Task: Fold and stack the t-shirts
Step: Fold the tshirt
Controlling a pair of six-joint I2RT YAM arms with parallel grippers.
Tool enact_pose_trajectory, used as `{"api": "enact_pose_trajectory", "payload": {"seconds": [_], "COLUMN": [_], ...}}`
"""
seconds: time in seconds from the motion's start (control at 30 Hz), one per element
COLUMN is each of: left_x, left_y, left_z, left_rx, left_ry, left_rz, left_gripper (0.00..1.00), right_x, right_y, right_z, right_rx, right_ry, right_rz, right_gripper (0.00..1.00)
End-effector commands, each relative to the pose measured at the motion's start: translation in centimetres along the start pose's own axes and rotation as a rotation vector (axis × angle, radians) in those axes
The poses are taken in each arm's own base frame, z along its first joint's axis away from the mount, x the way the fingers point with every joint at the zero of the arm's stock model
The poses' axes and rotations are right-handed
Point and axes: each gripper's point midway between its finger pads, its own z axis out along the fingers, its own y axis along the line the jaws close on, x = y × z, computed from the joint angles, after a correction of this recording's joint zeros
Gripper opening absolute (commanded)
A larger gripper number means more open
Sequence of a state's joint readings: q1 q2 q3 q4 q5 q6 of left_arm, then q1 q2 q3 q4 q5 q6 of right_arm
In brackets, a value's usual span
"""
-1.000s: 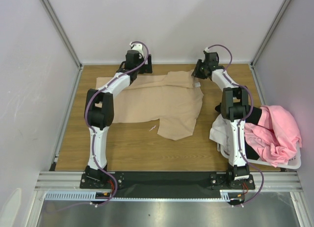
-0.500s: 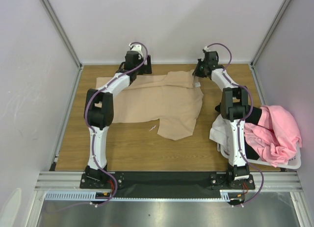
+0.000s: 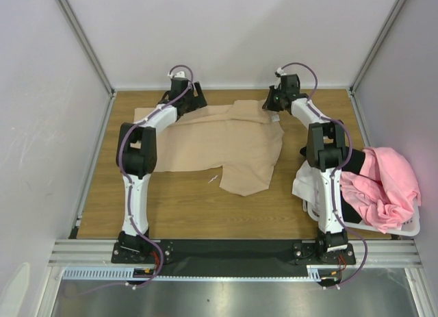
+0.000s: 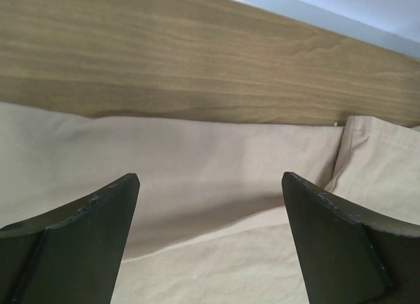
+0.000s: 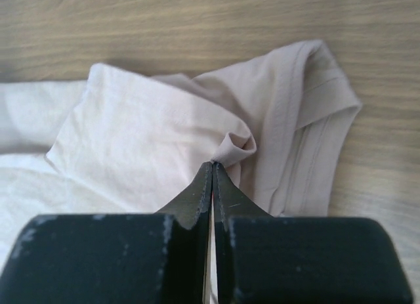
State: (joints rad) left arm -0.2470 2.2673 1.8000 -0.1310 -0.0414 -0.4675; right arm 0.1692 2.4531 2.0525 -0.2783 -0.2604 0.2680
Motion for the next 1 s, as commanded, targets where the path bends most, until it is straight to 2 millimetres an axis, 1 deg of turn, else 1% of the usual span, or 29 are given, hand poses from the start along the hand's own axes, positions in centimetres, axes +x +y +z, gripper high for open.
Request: {"api": "enact_pose_trajectory", "payload": {"seconds": [0.0, 0.07, 0.1, 0.13, 0.17, 0.2, 0.23, 0.27, 0.3, 0.33, 0.4, 0.47, 0.5, 0.53, 0.57, 0.63, 0.67, 0.7, 0.73, 0.77, 0.8, 0.83, 0.87, 0.9, 0.93, 0.97], "left_x": [0.0, 0.2, 0.2, 0.1, 0.6, 0.2, 0.1, 0.4, 0.7, 0.5, 1.0, 1.1, 1.3, 1.4, 1.4, 1.7, 1.8, 2.1, 2.2, 2.4, 2.7, 2.8, 2.9, 3.1, 3.3, 3.1], "left_y": [-1.6, -1.8, -1.9, -2.1, -1.8, -2.1, -2.3, -2.2, -2.1, -2.1, -1.9, -1.6, -1.4, -1.3, -1.1, -0.8, -0.8, -0.7, -0.6, -0.6, -0.5, -0.5, -0.5, -0.2, -0.2, -0.2], "left_z": [0.6, 1.2, 1.4, 1.6, 1.9, 2.1, 2.3, 2.6, 2.9, 3.1, 3.6, 3.9, 4.1, 4.3, 4.3, 4.4, 4.3, 4.4, 4.3, 4.3, 4.3, 4.2, 4.1, 4.1, 4.0, 3.9], "left_rx": [0.081, 0.101, 0.111, 0.124, 0.121, 0.139, 0.155, 0.155, 0.157, 0.164, 0.167, 0.164, 0.162, 0.162, 0.165, 0.161, 0.163, 0.164, 0.165, 0.164, 0.164, 0.164, 0.165, 0.160, 0.160, 0.160], "left_ry": [-0.009, -0.009, -0.010, -0.016, -0.003, -0.020, -0.026, -0.021, -0.017, -0.027, -0.020, -0.025, -0.022, -0.021, -0.020, -0.015, -0.012, -0.008, -0.005, 0.000, 0.007, 0.010, 0.012, 0.016, 0.019, 0.016], "left_rz": [-0.091, -0.106, -0.121, -0.129, -0.148, -0.158, -0.170, -0.189, -0.200, -0.208, -0.225, -0.245, -0.254, -0.262, -0.281, -0.294, -0.302, -0.305, -0.309, -0.312, -0.314, -0.314, -0.314, -0.315, -0.314, -0.313], "left_gripper": [0.96, 0.96, 0.96, 0.96, 0.96, 0.96, 0.96, 0.96, 0.96, 0.96, 0.96, 0.96, 0.96, 0.96, 0.96, 0.96, 0.96, 0.97, 0.96, 0.96, 0.96, 0.97, 0.96, 0.96, 0.96, 0.96], "right_x": [-4.1, -4.1, -3.4, -3.3, -3.4, -2.8, -2.6, -2.9, -2.7, -2.0, -1.9, -0.9, -1.1, -0.9, -0.2, 0.0, 0.9, 1.2, 1.5, 2.9, 3.5, 3.5, 4.1, 5.1, 5.6, 5.5], "right_y": [3.2, 3.6, 3.5, 3.8, 4.1, 4.0, 4.1, 4.5, 4.6, 4.3, 4.7, 4.8, 5.3, 5.4, 5.5, 6.4, 6.5, 7.2, 7.3, 7.2, 7.6, 8.0, 8.1, 8.2, 8.2, 8.7], "right_z": [-3.3, -4.0, -4.0, -4.3, -4.9, -5.0, -5.2, -5.8, -6.0, -6.1, -6.8, -7.0, -7.7, -7.9, -8.1, -9.1, -9.2, -9.8, -10.1, -10.2, -10.5, -11.1, -11.6, -11.8, -12.1, -13.0], "right_rx": [-0.074, -0.088, -0.088, -0.097, -0.105, -0.108, -0.113, -0.121, -0.123, -0.119, -0.132, -0.140, -0.158, -0.167, -0.175, -0.206, -0.212, -0.228, -0.237, -0.240, -0.249, -0.257, -0.265, -0.273, -0.277, -0.287], "right_ry": [-0.099, -0.096, -0.084, -0.080, -0.084, -0.069, -0.066, -0.074, -0.069, -0.056, -0.053, -0.029, -0.032, -0.026, -0.009, -0.001, 0.025, 0.033, 0.043, 0.075, 0.086, 0.084, 0.096, 0.119, 0.128, 0.124], "right_rz": [-0.056, -0.065, -0.060, -0.066, -0.073, -0.074, -0.078, -0.087, -0.089, -0.088, -0.093, -0.096, -0.100, -0.101, -0.102, -0.111, -0.116, -0.123, -0.125, -0.121, -0.130, -0.137, -0.140, -0.142, -0.149, -0.162], "right_gripper": [0.00, 0.00, 0.00, 0.00, 0.00, 0.00, 0.00, 0.00, 0.00, 0.00, 0.00, 0.00, 0.00, 0.00, 0.00, 0.00, 0.00, 0.00, 0.00, 0.00, 0.00, 0.00, 0.00, 0.00, 0.00, 0.00]}}
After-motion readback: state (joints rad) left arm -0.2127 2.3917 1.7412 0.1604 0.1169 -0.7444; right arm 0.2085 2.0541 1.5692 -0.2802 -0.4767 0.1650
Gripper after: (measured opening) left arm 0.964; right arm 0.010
